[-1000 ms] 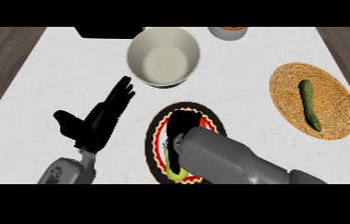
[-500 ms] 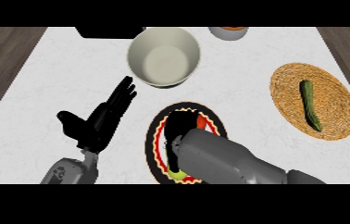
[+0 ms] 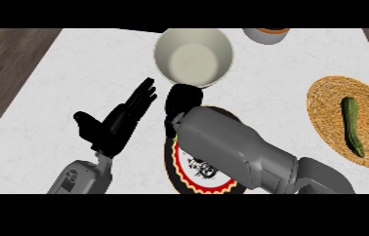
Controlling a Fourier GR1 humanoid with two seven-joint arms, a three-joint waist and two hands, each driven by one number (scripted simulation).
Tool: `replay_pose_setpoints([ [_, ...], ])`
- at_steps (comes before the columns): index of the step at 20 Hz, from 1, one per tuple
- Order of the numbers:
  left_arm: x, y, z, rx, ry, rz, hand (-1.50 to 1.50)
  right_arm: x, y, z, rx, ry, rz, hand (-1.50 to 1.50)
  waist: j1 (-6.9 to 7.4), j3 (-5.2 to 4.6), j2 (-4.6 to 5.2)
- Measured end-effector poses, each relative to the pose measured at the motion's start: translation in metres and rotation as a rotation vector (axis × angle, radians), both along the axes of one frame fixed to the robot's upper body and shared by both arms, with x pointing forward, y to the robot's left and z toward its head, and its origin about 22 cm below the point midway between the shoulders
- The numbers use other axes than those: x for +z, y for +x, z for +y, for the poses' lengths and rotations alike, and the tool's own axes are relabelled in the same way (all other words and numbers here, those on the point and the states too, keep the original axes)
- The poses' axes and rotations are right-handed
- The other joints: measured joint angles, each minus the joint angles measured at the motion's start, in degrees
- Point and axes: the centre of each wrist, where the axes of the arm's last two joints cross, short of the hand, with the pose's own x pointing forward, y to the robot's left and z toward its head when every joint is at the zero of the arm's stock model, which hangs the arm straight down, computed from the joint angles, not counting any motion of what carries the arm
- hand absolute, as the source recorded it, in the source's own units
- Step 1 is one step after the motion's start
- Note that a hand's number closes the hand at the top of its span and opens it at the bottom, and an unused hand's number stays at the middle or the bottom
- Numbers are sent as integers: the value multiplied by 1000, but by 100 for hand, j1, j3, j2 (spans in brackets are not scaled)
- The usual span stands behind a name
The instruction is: Pick the pear from the plate and place it in the bowl
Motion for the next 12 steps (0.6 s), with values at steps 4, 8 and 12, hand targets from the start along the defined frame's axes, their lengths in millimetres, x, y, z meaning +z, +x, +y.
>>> replay_pose_setpoints([
  [4,2,2,-8,-29,0,1,0,22,17,5,-39,-18,-110,150,155,-11,4],
  [8,2,5,-10,-40,3,-3,0,49,29,13,-63,-25,-229,150,224,-20,-10],
  [12,4,8,-12,-38,6,-9,0,87,36,26,-66,-21,-365,150,240,-26,-49],
])
